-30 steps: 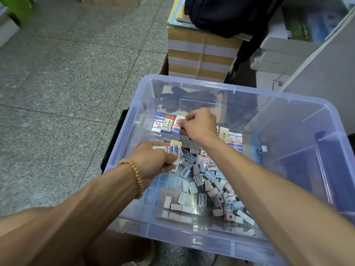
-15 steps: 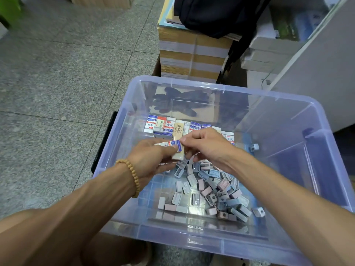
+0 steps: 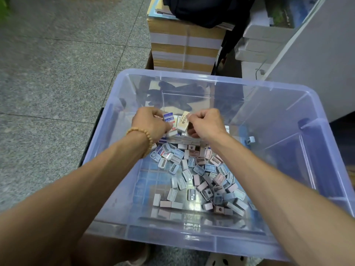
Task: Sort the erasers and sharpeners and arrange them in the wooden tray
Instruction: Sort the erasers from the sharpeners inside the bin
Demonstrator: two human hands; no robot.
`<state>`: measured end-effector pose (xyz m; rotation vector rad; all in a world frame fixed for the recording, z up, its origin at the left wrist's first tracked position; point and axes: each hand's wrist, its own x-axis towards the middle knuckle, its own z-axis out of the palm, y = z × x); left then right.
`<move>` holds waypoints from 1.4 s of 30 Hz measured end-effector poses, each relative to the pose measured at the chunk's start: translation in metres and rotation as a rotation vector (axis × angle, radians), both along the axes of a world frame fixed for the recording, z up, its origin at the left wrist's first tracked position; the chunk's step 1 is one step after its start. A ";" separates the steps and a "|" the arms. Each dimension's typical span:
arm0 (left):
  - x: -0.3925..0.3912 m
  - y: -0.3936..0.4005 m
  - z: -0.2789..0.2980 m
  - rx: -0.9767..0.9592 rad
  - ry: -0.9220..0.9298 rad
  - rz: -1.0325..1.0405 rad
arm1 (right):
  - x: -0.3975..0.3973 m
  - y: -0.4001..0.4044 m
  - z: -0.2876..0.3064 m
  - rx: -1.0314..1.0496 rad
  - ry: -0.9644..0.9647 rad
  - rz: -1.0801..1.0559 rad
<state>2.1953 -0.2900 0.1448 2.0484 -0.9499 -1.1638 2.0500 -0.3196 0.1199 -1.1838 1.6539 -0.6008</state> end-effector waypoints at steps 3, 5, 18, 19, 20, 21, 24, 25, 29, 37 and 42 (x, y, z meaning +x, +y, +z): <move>-0.004 -0.010 -0.018 -0.076 -0.265 -0.115 | -0.005 0.002 0.002 0.052 -0.097 -0.038; -0.005 -0.010 -0.024 -0.139 -0.470 -0.214 | -0.010 0.004 0.002 0.065 -0.127 -0.068; -0.009 0.001 -0.019 -0.272 -0.799 -0.650 | -0.046 -0.003 -0.007 -0.091 0.248 0.041; -0.011 0.001 -0.019 -0.321 -0.796 -0.708 | -0.045 -0.003 -0.010 -0.090 0.234 0.049; -0.015 0.001 -0.019 -0.362 -0.805 -0.777 | -0.043 -0.003 -0.013 -0.103 0.222 0.046; -0.018 0.000 -0.019 -0.384 -0.834 -0.838 | -0.040 -0.004 -0.015 -0.118 0.206 0.031; -0.022 -0.003 -0.022 -0.389 -0.914 -0.867 | -0.031 -0.003 -0.022 -0.188 0.208 0.014; -0.021 -0.003 -0.024 -0.400 -0.917 -0.838 | -0.029 -0.003 -0.021 -0.203 0.230 0.022; -0.012 0.001 -0.030 -0.398 -0.888 -0.764 | -0.031 0.003 -0.013 -0.278 0.205 0.075; -0.010 0.000 -0.031 -0.357 -0.855 -0.751 | -0.019 0.014 -0.009 -0.429 0.459 0.426; -0.011 0.000 -0.031 -0.382 -0.909 -0.750 | -0.043 0.012 0.007 -0.404 0.358 0.332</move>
